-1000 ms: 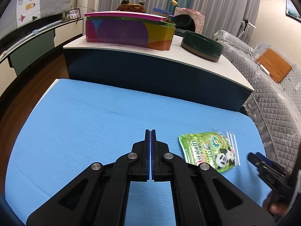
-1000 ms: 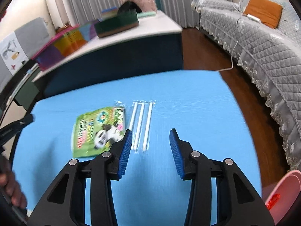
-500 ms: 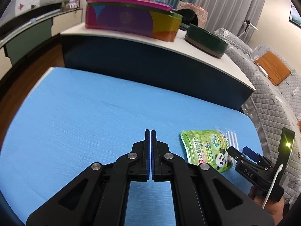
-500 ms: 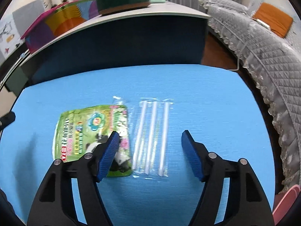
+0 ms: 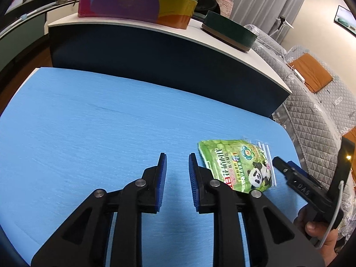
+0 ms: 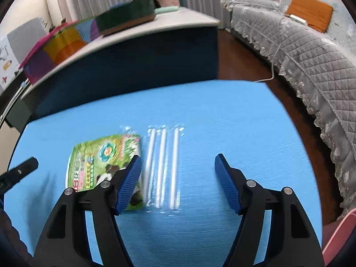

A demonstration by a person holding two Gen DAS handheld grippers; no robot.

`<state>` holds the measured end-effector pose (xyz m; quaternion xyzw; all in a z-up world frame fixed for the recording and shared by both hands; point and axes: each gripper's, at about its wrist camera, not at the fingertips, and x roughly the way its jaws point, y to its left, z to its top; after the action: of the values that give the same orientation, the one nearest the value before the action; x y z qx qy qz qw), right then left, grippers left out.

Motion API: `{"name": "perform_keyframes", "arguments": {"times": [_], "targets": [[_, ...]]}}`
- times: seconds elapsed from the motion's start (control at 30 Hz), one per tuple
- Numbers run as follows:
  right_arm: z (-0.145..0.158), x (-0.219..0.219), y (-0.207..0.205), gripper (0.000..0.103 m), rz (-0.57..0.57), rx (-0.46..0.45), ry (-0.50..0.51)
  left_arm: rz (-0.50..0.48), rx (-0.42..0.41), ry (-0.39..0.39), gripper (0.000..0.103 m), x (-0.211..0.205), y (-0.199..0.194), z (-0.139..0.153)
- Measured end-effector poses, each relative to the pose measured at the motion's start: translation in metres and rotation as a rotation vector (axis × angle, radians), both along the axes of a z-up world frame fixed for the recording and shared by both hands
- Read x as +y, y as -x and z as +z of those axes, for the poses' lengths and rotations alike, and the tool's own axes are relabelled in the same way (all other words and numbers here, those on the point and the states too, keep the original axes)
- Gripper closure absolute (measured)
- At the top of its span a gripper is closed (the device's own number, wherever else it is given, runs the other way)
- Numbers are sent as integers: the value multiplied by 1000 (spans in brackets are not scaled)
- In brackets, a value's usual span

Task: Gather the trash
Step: 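Grasp the clear straw pack with the right tool, then grasp the green panda snack packet with the left tool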

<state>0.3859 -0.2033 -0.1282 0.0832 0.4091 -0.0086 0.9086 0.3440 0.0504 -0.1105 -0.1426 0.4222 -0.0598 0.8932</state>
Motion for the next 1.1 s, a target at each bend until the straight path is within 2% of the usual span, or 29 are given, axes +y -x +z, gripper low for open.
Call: {"name": "perform_keyframes", "arguments": {"times": [0.1, 0.23, 0.53, 0.6, 0.67, 0.83, 1.0, 1.1], "targets": [[1, -6, 0, 35, -10, 1, -14, -9, 0, -6, 82, -4, -3, -2], [-11, 5, -12, 33, 46, 66, 32, -14, 8, -5, 82, -7, -4, -4], [-12, 27, -15, 34, 115, 73, 90, -61, 43, 20, 82, -14, -9, -13], [-13, 28, -13, 42, 101, 78, 131, -65, 48, 20, 82, -17, -11, -14], [-11, 25, -11, 60, 92, 73, 132, -68, 45, 18, 77, -20, -12, -13], [-9, 16, -2, 98, 94, 77, 147, -69, 27, -1, 66, -28, -13, -9], [-9, -1, 13, 98, 75, 85, 135, -93, 16, -28, 58, -42, -13, -9], [-7, -7, 20, 98, 66, 81, 134, -108, 9, -41, 57, -51, -14, -7]]}}
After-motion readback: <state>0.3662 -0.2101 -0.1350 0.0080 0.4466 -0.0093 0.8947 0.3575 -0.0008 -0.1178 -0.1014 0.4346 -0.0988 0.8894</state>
